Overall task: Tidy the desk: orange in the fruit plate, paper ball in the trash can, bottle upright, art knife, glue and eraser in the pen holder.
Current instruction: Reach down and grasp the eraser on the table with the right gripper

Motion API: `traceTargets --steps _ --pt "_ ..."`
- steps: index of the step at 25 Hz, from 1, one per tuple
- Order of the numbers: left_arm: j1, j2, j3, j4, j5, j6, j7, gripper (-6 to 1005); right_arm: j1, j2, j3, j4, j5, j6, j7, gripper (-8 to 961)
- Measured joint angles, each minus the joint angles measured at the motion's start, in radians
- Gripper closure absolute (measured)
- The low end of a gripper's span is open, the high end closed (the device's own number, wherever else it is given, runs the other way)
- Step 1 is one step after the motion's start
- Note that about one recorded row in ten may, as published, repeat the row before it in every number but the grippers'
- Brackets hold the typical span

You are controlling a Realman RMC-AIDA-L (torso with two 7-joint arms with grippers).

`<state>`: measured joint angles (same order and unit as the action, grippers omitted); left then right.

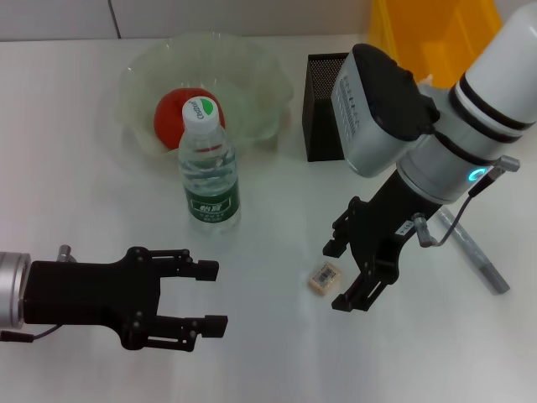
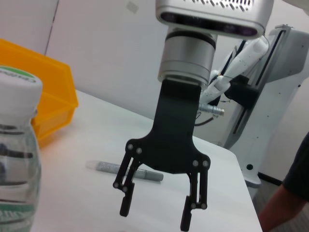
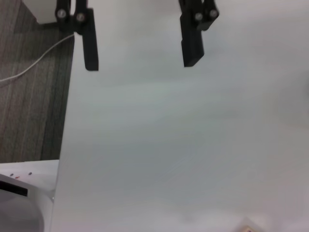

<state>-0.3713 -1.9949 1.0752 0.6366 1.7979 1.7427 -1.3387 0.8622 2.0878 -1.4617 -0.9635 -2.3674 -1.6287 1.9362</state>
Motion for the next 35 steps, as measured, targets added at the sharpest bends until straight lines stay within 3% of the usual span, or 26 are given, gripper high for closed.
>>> traceTargets --steps 9,14,35 --pt "0.003 -0.003 -0.009 -0.001 0.0 -0.01 -0.01 216 -0.018 0.0 -0.077 0.015 0.002 0.089 -0.018 166" --pt "0.003 -0.007 -0.01 -0.002 0.0 -0.012 -0.01 216 -0.02 0.0 -0.084 0.038 0.004 0.143 -0.027 178" --pt "0.003 -0.01 -0.046 -0.014 0.006 -0.015 -0.01 216 -0.016 0.002 -0.112 0.073 0.018 0.178 -0.047 353"
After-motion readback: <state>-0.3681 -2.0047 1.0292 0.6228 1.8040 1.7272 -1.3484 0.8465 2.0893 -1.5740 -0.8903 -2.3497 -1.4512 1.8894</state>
